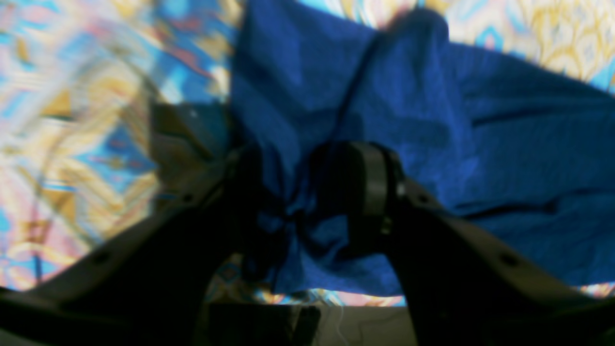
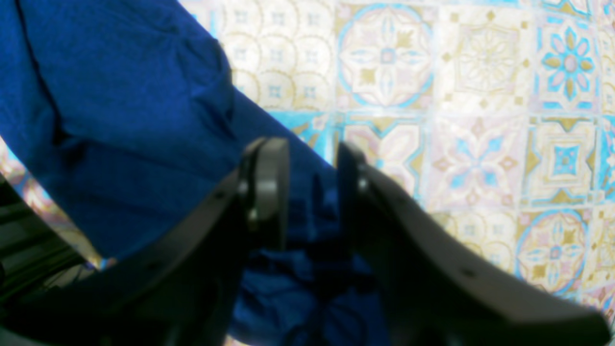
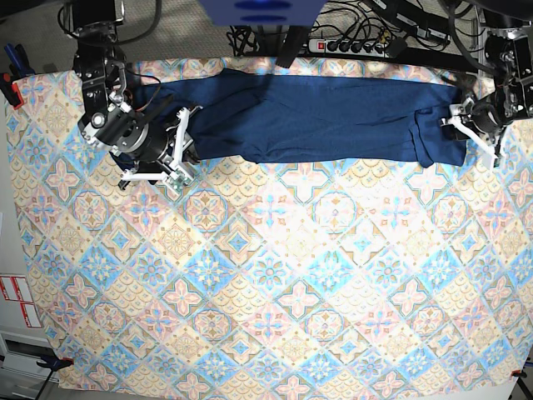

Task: Fold the T-shirt properly
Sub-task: 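Grasp the shirt end with the left gripper and tuck the sleeve cuff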

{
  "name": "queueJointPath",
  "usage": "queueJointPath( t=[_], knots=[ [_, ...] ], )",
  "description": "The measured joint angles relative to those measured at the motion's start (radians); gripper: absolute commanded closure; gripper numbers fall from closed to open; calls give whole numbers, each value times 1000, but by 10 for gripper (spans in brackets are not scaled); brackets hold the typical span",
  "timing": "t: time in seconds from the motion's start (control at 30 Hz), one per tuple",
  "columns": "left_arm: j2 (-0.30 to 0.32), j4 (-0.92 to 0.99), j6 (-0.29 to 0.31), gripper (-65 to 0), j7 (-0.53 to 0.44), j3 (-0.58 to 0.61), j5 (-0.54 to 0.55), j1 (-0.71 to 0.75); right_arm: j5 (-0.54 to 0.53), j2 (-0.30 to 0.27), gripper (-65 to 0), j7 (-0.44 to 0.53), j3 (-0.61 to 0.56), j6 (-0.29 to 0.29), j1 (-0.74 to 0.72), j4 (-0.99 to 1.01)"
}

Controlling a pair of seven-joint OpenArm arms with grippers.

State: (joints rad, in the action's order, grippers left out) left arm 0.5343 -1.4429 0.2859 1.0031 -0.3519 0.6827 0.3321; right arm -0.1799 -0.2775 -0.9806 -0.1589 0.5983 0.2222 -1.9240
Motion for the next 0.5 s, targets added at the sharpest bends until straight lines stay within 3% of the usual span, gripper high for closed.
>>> queueJointPath(
  t=[0.3,0.5],
  knots=[
    [31,18,-1,-279,0,-6,7,11,0,0,-173,0,3,0,0,0],
    [35,17,-8,-279,4,-93,-2,42,0,0,-173,0,2,0,0,0]
  ],
)
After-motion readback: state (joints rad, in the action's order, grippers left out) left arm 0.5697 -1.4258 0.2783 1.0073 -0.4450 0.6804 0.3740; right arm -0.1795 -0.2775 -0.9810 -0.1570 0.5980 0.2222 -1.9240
